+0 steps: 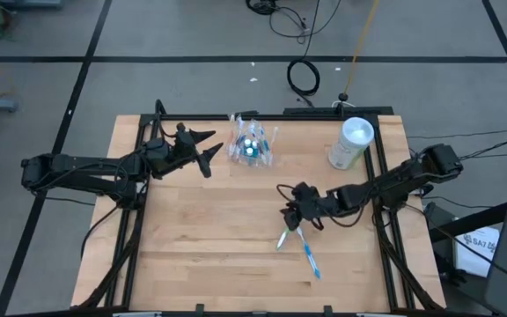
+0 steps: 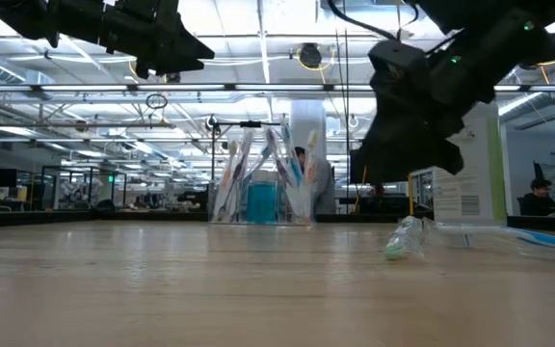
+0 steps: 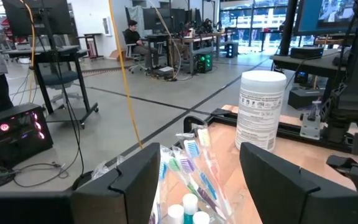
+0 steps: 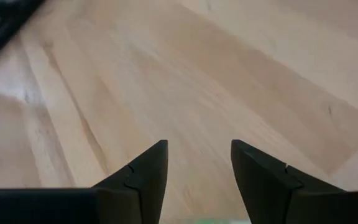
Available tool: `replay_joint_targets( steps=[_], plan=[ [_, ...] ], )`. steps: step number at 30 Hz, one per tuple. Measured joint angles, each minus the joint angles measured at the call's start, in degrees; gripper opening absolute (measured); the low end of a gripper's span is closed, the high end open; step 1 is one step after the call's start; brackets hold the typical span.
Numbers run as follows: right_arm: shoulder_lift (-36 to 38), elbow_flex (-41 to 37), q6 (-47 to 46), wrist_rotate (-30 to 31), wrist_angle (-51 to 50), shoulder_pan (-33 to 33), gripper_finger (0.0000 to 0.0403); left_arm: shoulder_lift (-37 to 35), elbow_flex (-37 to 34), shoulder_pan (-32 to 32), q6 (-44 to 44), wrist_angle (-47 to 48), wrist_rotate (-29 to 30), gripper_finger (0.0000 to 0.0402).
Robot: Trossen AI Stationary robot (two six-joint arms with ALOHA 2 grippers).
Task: Pick & Place toothbrushing station
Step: Put the green toothbrush into the transparent organizer
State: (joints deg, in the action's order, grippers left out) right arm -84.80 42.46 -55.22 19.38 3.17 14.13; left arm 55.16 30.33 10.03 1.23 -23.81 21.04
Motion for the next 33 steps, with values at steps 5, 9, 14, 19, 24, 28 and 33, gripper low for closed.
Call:
replay_joint_targets(
  steps=[5, 9, 14, 19, 24, 28, 33],
  plan=[
    [0.1, -1.4, -5.5, -4.7, -0.3, 0.5, 0.0168, 0.0, 0.0, 0.0, 0.0, 0.0, 0.0, 0.0230],
    [0.0, -2.2, -7.8, -12.2, -4.4, 0.6, 0.0168, 0.0, 0.0, 0.0, 0.0, 0.0, 0.0, 0.0230],
    [0.0, -2.3, -14.4, -16.5, -10.4, 0.5, 0.0168, 0.0, 0.0, 0.0, 0.0, 0.0, 0.0, 0.0230],
    [0.0, -2.8, -17.0, -7.9, -11.5, -0.7, 0.0168, 0.0, 0.0, 0.0, 0.0, 0.0, 0.0, 0.0230],
    [0.1, -5.4, -18.8, -6.1, -8.4, -2.4, 0.0168, 0.0, 0.0, 0.0, 0.0, 0.0, 0.0, 0.0230],
    [0.2, -8.2, -21.5, -5.9, -3.6, -3.0, 0.0167, 0.0, 0.0, 0.0, 0.0, 0.0, 0.0, 0.0230],
    [0.0, -10.1, -17.0, -5.9, 6.5, -4.3, 0.0167, 0.0, 0.0, 0.0, 0.0, 0.0, 0.0, 0.0230]
  ],
)
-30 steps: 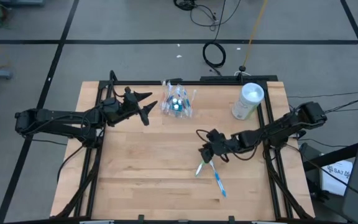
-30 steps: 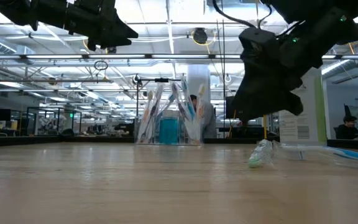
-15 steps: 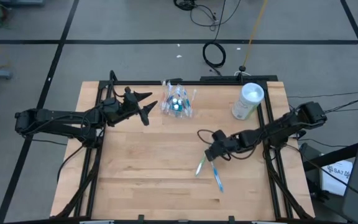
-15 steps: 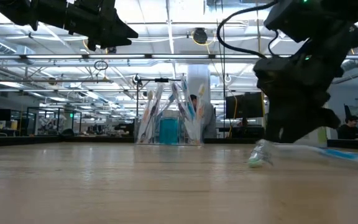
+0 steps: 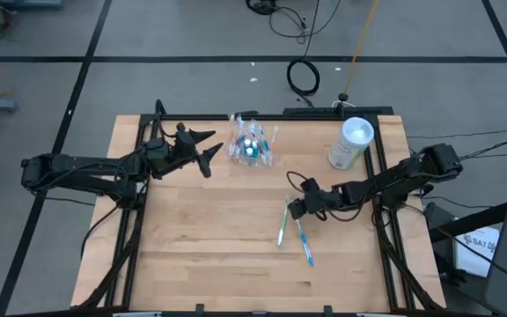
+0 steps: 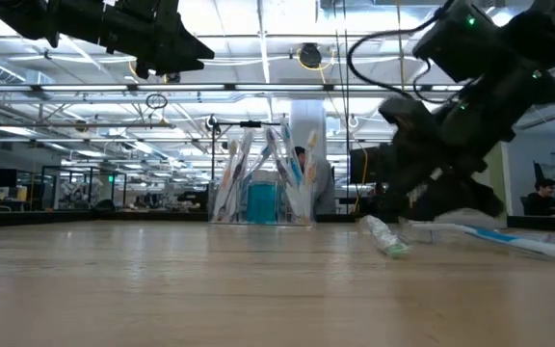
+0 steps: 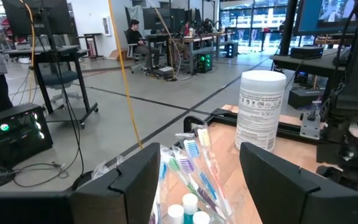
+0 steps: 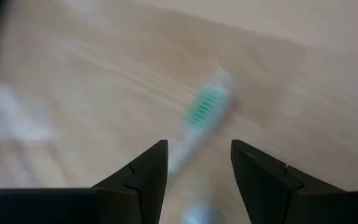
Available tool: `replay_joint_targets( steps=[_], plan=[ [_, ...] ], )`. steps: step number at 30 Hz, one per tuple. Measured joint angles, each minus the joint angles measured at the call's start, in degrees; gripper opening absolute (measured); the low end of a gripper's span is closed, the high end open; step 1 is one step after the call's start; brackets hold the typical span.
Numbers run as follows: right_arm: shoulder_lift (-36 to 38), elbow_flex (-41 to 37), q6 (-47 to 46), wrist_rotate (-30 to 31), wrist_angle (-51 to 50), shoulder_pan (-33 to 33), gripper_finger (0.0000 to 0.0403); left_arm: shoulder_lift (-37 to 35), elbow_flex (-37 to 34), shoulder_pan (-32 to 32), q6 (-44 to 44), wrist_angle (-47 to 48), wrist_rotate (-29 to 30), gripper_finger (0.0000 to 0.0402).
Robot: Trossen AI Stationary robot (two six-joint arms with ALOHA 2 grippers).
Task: Pick & Place toothbrushing station
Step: Put the green toothbrush into the transparent organizer
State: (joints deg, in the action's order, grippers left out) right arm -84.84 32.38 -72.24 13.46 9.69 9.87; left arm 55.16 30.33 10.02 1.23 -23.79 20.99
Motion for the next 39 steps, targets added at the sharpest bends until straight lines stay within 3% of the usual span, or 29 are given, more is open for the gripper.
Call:
replay_joint_targets(
  steps=[5, 16, 28, 33, 39],
  plan=[
    [0.1, 0.0, 4.2, 1.6, 3.6, -2.0, 0.0167, 0.0, 0.0, 0.0, 0.0, 0.0, 0.0, 0.0230],
    [-3.3, 0.0, 3.1, 1.5, 3.1, -2.8, 0.0167, 0.0, 0.0, 0.0, 0.0, -0.1, 0.0, 0.0230],
    [-9.1, 0.2, 2.4, 2.0, 11.5, -2.7, 0.0161, 0.0, 0.0, 0.0, 0.0, -0.3, 0.0, 0.0230],
    [-11.9, 0.3, 6.1, 1.8, 16.7, -3.2, 0.0135, 0.0, 0.0, 0.0, 0.0, -0.3, 0.1, 0.0230],
    [-12.0, 0.1, 12.0, 1.3, 18.4, -3.9, 0.0074, 0.0, 0.0, 0.0, 0.0, -0.3, 0.1, 0.0230]
  ],
)
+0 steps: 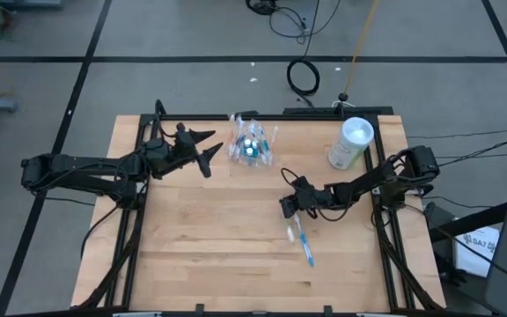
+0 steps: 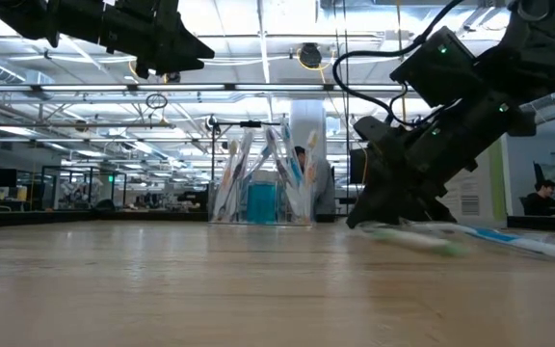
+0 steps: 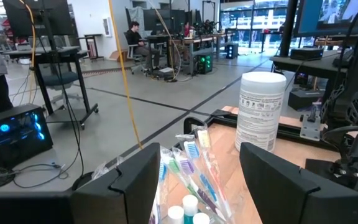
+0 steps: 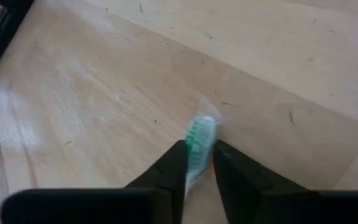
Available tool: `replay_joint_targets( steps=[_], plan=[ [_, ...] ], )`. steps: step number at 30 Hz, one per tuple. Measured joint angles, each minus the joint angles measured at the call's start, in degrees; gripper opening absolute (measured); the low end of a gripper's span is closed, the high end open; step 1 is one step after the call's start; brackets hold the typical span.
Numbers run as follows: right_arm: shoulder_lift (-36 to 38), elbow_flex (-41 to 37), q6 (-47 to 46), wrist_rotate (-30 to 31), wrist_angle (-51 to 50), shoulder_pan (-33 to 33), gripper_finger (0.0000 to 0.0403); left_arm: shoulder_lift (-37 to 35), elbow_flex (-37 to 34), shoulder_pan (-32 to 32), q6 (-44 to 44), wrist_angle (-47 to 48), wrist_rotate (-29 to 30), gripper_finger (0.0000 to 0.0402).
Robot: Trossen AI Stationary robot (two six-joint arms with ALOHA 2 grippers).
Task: Pick & Place toothbrushing station
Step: Put the green toothbrush into the transparent organizer
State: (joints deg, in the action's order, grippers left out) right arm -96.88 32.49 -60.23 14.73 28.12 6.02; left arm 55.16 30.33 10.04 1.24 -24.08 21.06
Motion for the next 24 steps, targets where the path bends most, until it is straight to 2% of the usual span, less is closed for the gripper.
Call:
replay_joint_targets(
  steps=[7, 12, 16, 19, 24],
  plan=[
    [0.4, -0.1, 2.6, 0.0, 0.8, -0.4, 0.0007, 0.0, 0.0, 0.0, 0.0, 0.0, 0.0, 0.0230],
    [1.8, -0.1, 7.8, 0.0, 5.5, -0.4, 0.0002, 0.0, 0.0, 0.0, 0.0, 0.0, 0.0, 0.0230],
    [3.0, 0.0, 13.9, 0.0, 13.4, -0.5, 0.0002, 0.0, 0.0, 0.0, -0.9, 0.2, -0.2, 0.0230],
    [4.5, -0.2, 19.9, 0.1, 19.7, -0.8, 0.0003, 0.0, 0.0, 0.0, -4.9, 0.5, -4.0, 0.0230],
    [5.6, 0.0, 32.3, 0.2, 31.4, -1.7, 0.0003, 0.0, 0.0, 0.0, -10.4, 0.9, -15.3, 0.0230]
  ],
)
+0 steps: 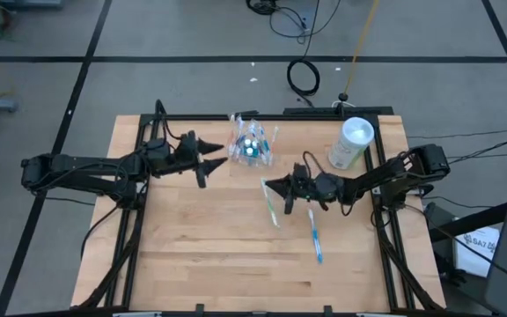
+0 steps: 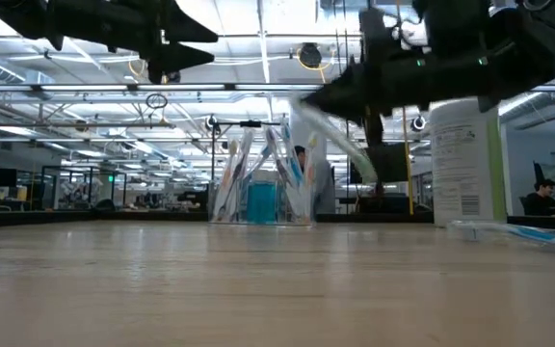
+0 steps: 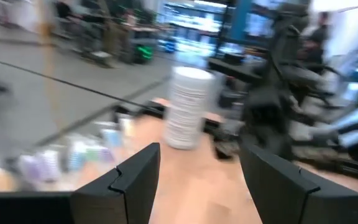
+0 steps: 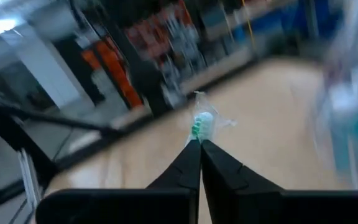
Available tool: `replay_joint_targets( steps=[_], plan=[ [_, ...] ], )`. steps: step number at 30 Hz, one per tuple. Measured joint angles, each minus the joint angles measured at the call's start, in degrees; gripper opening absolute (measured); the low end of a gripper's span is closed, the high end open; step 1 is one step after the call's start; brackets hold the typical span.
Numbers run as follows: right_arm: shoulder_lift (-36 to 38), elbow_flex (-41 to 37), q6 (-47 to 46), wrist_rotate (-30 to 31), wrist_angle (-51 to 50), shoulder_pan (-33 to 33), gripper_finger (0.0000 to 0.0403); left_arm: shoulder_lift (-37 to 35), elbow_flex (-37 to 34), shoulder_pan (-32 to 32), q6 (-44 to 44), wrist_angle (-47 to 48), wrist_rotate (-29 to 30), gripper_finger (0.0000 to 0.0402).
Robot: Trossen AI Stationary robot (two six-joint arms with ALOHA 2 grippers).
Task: Pick & Place toothbrushing station
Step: Put the green toothbrush into the transparent organizer
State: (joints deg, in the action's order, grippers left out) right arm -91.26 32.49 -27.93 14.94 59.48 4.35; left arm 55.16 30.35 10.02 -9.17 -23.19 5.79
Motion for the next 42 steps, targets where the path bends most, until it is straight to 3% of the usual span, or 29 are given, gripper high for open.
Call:
replay_joint_targets(
  steps=[3, 7, 12, 14, 18, 29, 37, 42],
  plan=[
    [0.1, 0.4, 6.6, 0.0, 6.1, -0.3, 0.0003, 0.2, 0.0, -0.2, -2.9, 0.8, -4.7, 0.0230],
    [0.1, 0.7, 12.1, 0.0, 11.2, -0.3, 0.0003, 3.7, 0.1, -1.2, -2.7, -1.5, -6.3, 0.0230],
    [0.0, 3.7, 18.7, -0.5, 11.2, -1.7, 0.0003, 10.6, 0.1, -2.7, -2.1, -10.1, -7.6, 0.0230],
    [0.1, 5.4, 20.4, -3.7, 10.8, -2.5, 0.0003, 14.0, 0.0, -2.8, -2.7, -14.7, -8.9, 0.0230],
    [0.0, 7.0, 21.8, -12.1, 8.9, -3.4, 0.0003, 19.0, 1.8, -2.0, -7.1, -17.4, -11.8, 0.0230],
    [0.0, 7.3, 22.8, -12.1, 7.7, -4.8, 0.0004, 30.4, 10.3, -3.0, -5.6, -17.0, -23.7, 0.0230],
    [0.0, 7.3, 22.7, -12.1, 7.5, -4.8, 0.0004, 31.8, 11.6, -2.9, -5.6, -17.1, -23.7, 0.0227],
    [0.0, 7.3, 23.0, -12.1, 7.0, -4.8, 0.0004, 31.8, 11.6, -2.9, -4.8, -17.0, -23.7, 0.0188]
  ],
)
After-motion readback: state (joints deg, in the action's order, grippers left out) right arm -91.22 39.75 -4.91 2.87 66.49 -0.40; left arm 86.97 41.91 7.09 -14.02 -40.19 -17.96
